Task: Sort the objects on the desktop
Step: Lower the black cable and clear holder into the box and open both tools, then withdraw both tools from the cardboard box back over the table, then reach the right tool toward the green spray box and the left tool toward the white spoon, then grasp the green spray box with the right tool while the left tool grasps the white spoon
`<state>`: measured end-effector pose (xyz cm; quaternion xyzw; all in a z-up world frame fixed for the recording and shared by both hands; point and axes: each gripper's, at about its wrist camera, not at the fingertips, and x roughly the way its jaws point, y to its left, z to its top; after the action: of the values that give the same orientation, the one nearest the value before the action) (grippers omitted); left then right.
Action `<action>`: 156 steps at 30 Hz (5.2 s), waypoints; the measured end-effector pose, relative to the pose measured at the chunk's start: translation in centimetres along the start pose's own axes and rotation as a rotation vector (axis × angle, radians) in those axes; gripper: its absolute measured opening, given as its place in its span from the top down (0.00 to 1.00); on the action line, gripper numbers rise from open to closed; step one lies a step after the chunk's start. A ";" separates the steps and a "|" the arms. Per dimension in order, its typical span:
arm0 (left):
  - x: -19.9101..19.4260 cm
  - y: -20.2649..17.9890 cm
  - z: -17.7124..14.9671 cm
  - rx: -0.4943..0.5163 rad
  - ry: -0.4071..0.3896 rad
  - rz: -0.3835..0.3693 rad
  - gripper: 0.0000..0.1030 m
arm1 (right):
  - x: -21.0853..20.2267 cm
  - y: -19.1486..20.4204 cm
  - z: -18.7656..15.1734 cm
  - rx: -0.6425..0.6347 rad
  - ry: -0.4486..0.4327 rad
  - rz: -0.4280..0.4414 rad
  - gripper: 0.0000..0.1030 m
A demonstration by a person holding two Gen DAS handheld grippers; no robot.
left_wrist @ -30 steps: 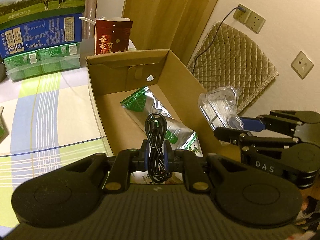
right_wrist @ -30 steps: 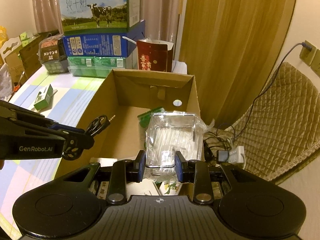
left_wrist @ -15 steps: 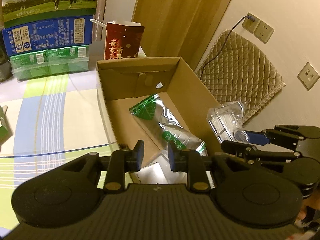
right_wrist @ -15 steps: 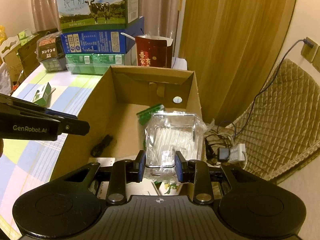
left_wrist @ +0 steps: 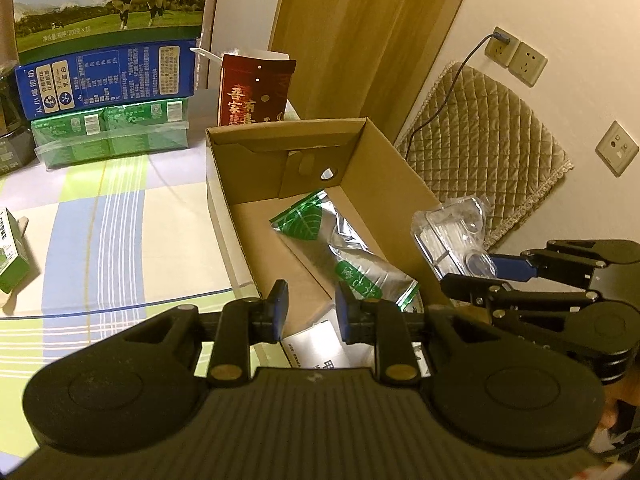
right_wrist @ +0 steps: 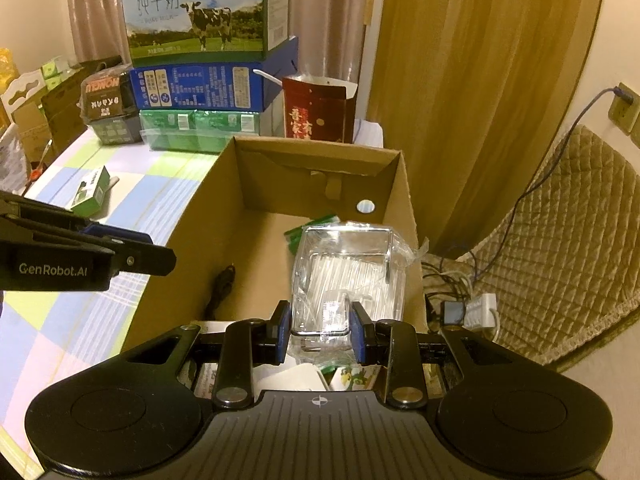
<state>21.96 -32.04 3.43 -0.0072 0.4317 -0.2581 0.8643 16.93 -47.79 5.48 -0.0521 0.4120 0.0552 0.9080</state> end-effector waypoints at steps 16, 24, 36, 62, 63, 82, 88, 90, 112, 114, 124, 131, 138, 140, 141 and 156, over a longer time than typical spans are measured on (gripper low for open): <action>-1.7 2.5 -1.3 -0.022 -0.012 0.040 0.67 | -1.2 -0.6 0.5 0.073 -0.072 -0.013 0.47; -4.1 2.9 -2.8 0.000 -0.034 0.067 0.42 | -3.8 0.3 -0.8 0.069 -0.067 -0.023 0.25; -9.2 3.1 -4.9 0.026 -0.090 0.063 0.09 | -7.6 3.6 -2.1 0.055 -0.069 -0.008 0.02; -17.5 9.4 -9.4 -0.004 -0.214 0.193 0.01 | -8.8 11.9 -2.1 -0.055 -0.082 0.066 0.02; -17.6 9.7 -9.6 -0.010 -0.213 0.195 0.01 | -8.7 12.2 -2.1 -0.058 -0.080 0.070 0.02; -18.9 16.7 -12.5 -0.083 -0.174 0.284 0.01 | -5.4 16.6 -1.0 -0.106 -0.053 0.142 0.02; -18.2 20.0 -12.8 -0.108 -0.125 0.308 0.01 | -3.3 18.6 0.1 -0.124 -0.046 0.175 0.02; -17.8 21.1 -12.8 -0.115 -0.116 0.317 0.01 | -2.3 19.4 0.7 -0.134 -0.043 0.185 0.02; -8.4 33.4 -9.7 -0.074 -0.044 0.406 0.02 | 14.2 29.1 7.8 -0.261 -0.036 0.259 0.09; -7.3 34.1 -9.5 -0.055 -0.038 0.405 0.02 | 15.7 30.0 8.4 -0.276 -0.037 0.266 0.14; -3.3 36.6 -8.4 -0.027 -0.039 0.370 0.02 | 21.6 32.3 10.4 -0.259 -0.041 0.316 0.22; -1.9 37.8 -8.7 -0.014 -0.031 0.357 0.02 | 24.6 33.9 10.7 -0.266 -0.034 0.326 0.23; -1.1 38.6 -9.1 -0.020 -0.036 0.342 0.02 | 26.8 35.2 10.6 -0.304 -0.019 0.311 0.36; -1.1 38.7 -9.1 -0.023 -0.041 0.341 0.02 | 27.2 35.2 10.5 -0.310 -0.015 0.300 0.48; -1.1 38.7 -9.1 -0.021 -0.042 0.340 0.02 | 27.1 35.1 10.4 -0.311 -0.022 0.292 0.48; 1.7 35.7 -6.9 0.032 -0.080 0.205 0.18 | 23.7 26.2 7.6 -0.122 -0.077 0.103 0.49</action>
<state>33.32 -0.45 -10.52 0.0406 0.3914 -0.1748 0.9026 34.37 -19.42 -8.70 -0.0841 0.3748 0.1286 0.9143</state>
